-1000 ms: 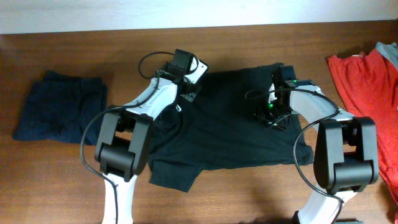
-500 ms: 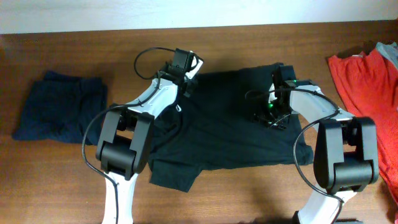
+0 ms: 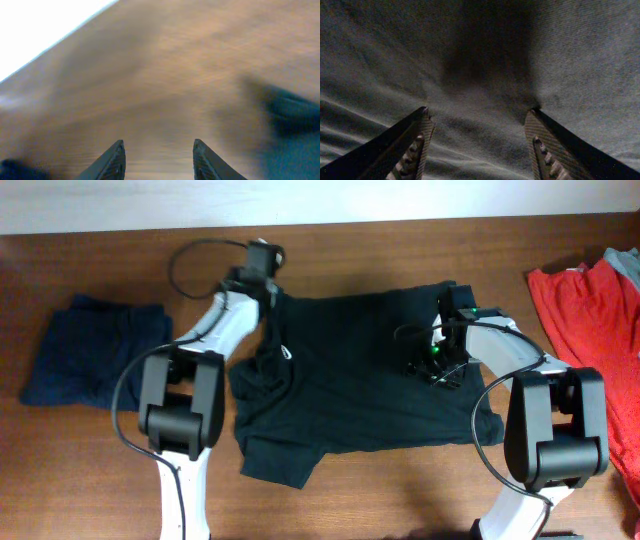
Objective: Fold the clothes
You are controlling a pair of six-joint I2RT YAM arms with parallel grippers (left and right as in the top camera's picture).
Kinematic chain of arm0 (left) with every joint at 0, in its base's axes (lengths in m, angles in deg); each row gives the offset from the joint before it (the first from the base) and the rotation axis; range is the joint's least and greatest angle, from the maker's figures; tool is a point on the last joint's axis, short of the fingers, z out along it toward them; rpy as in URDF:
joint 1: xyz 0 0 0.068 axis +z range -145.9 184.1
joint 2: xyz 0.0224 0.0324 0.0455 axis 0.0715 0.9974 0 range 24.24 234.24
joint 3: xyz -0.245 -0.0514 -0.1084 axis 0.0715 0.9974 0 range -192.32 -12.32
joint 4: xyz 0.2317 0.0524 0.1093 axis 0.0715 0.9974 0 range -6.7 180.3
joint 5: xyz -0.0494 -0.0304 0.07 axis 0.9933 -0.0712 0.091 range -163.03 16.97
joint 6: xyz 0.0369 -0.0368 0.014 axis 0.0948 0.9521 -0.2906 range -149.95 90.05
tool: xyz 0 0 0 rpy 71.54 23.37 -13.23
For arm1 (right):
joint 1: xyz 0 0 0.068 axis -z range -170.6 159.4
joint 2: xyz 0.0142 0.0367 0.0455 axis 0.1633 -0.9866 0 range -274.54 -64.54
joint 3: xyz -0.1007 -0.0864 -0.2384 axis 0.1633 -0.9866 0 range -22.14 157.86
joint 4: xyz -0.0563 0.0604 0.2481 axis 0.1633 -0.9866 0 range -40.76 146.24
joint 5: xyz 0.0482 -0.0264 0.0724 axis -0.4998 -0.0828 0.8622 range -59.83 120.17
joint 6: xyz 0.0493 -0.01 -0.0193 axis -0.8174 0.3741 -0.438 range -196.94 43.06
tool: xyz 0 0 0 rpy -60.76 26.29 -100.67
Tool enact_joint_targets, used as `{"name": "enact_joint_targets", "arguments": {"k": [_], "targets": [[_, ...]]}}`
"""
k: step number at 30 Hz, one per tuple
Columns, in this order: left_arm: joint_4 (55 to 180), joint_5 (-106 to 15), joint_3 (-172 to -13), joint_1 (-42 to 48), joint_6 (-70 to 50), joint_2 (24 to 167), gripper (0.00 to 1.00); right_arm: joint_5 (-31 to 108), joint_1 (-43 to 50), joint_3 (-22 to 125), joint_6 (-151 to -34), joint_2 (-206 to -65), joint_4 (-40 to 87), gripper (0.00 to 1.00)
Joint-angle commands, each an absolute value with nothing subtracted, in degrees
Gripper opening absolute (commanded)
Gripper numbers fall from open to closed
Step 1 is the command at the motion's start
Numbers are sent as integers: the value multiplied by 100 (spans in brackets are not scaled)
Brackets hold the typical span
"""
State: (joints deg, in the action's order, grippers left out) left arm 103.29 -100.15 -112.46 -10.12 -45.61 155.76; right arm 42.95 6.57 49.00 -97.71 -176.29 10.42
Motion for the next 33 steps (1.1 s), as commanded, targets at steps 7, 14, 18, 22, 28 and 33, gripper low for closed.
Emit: {"name": "enact_joint_targets", "arguments": {"k": [7, 14, 18, 22, 28, 33], "targets": [[12462, -8463, -13104, -426, -4198, 15622, 44, 4190, 642, 4847, -9758, -17926, 1042, 62], [13301, -6736, -13123, -479, -2574, 15928, 52, 4190, 642, 4847, -9758, -17926, 1042, 62], [13225, -6483, -13123, -472, -2299, 16182, 52, 4190, 642, 4847, -9758, -17926, 1031, 62], [12987, -6393, -13123, -463, -2292, 16346, 52, 4190, 642, 4847, -9758, -17926, 1018, 62], [12899, -6198, -13123, -472, -2295, 16564, 35, 4190, 642, 4847, -9758, -17926, 1015, 62], [12810, -6386, -13235, -326, -2295, 16556, 1, 4190, 642, 4847, -9758, -17926, 976, 62]]}}
